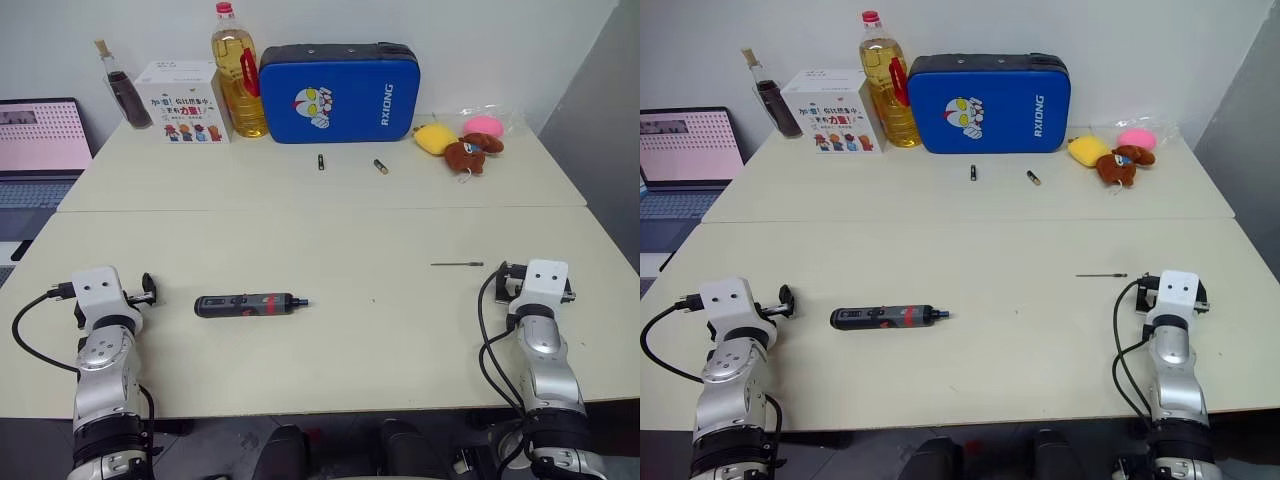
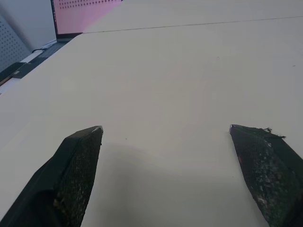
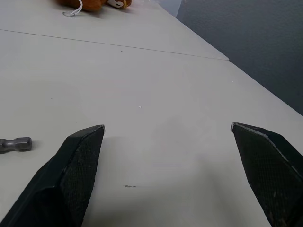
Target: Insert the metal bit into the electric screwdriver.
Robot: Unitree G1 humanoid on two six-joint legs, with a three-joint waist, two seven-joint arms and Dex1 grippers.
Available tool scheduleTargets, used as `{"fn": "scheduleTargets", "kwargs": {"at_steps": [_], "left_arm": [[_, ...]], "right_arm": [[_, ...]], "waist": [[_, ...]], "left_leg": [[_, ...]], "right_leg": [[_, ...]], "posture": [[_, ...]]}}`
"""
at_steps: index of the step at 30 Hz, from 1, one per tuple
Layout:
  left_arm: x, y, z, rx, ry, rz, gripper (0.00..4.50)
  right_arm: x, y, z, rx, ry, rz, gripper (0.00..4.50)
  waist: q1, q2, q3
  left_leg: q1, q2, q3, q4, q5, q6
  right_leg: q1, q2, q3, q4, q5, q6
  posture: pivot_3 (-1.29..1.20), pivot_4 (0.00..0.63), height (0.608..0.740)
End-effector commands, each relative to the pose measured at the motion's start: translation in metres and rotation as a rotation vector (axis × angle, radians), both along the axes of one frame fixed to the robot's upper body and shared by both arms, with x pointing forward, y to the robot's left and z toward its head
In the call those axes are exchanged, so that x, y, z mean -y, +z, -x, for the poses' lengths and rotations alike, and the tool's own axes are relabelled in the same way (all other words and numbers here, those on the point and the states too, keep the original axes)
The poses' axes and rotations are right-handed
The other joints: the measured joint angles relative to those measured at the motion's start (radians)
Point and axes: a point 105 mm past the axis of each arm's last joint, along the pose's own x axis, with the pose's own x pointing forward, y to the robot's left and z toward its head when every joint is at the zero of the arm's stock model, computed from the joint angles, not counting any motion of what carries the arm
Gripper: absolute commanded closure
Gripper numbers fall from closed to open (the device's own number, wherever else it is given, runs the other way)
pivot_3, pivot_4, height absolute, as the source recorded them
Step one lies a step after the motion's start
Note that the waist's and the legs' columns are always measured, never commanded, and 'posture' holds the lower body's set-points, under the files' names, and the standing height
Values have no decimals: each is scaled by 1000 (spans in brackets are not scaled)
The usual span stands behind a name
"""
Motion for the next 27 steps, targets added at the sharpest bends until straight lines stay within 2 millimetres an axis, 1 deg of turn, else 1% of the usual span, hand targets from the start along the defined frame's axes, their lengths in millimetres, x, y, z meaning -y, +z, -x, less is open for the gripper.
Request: {"fn": "scheduleTargets", "kwargs": {"at_steps": [1,4,8,11,13,14,15,16,17,20,21,22,23,25,27], "left_arm": [[-2,18,-1,51,-10,-29,8],[-3,19,-1,58,-8,-24,8],[-5,25,0,65,-21,-17,8],[0,43,-7,92,-131,5,8],[3,55,-11,94,-196,2,8],[9,67,-17,96,-276,1,8],[18,82,-24,91,-381,-8,8],[24,92,-28,84,-453,-14,8],[30,100,-32,62,-522,-26,8],[53,117,-38,-17,-732,-92,8],[69,125,-39,-69,-858,-138,8],[84,128,-37,-130,-971,-176,8],[92,129,-35,-175,-1042,-198,8],[123,126,-26,-349,-1286,-283,8],[139,119,-18,-497,-1439,-339,8]], "right_arm": [[6,15,0,49,-14,29,0],[6,16,1,53,-15,28,0],[5,21,0,68,8,35,0],[-1,31,-3,75,96,34,0],[-10,38,-4,87,178,16,0],[-21,46,-3,99,277,-15,0],[-36,55,-1,104,399,-41,0],[-46,61,2,103,485,-58,0],[-55,67,5,96,562,-62,0],[-74,75,14,50,735,-32,0],[-84,79,20,28,827,-5,0],[-95,81,26,2,920,14,0],[-102,83,30,-17,980,26,0],[-131,81,52,-112,1223,37,0],[-149,76,71,-189,1388,46,0]], "waist": [[0,0,0],[0,0,0],[0,0,0],[0,0,1],[-2,0,2],[-2,1,2],[0,1,4],[0,1,4],[0,1,4],[0,2,6],[0,2,6],[0,2,7],[-1,3,8],[-2,4,9],[-2,3,10]], "left_leg": [[0,0,0,0,0,0],[0,0,0,0,0,0],[0,0,0,0,0,0],[0,0,0,0,0,0],[0,0,0,0,0,0],[0,0,0,0,0,0],[0,0,0,0,0,0],[-1,0,-1,0,0,0],[-1,-1,-1,0,0,0],[-1,-1,-1,0,0,0],[-1,-1,0,0,0,0],[0,-1,0,0,0,0],[-1,-2,0,0,0,0],[0,-2,1,-1,0,0],[-1,-4,1,-1,0,0]], "right_leg": [[0,0,0,0,0,0],[0,0,0,0,0,0],[0,0,0,0,0,0],[0,0,0,0,0,0],[0,1,0,0,0,0],[0,1,0,0,0,0],[0,1,0,0,0,0],[0,1,-1,0,0,0],[0,2,-2,0,0,0],[0,3,-2,-1,0,0],[0,3,-3,-1,0,0],[0,3,-2,-1,0,0],[-1,3,-3,-2,0,0],[-1,3,-3,-2,-1,0],[-1,6,-3,-3,-1,0]], "posture": [[0,150,740],[0,150,740],[0,150,740],[0,150,740],[0,150,740],[0,150,740],[0,150,740],[0,150,740],[0,150,740],[0,150,740],[0,150,740],[0,150,740],[0,150,740],[0,150,740],[0,150,740]]}}
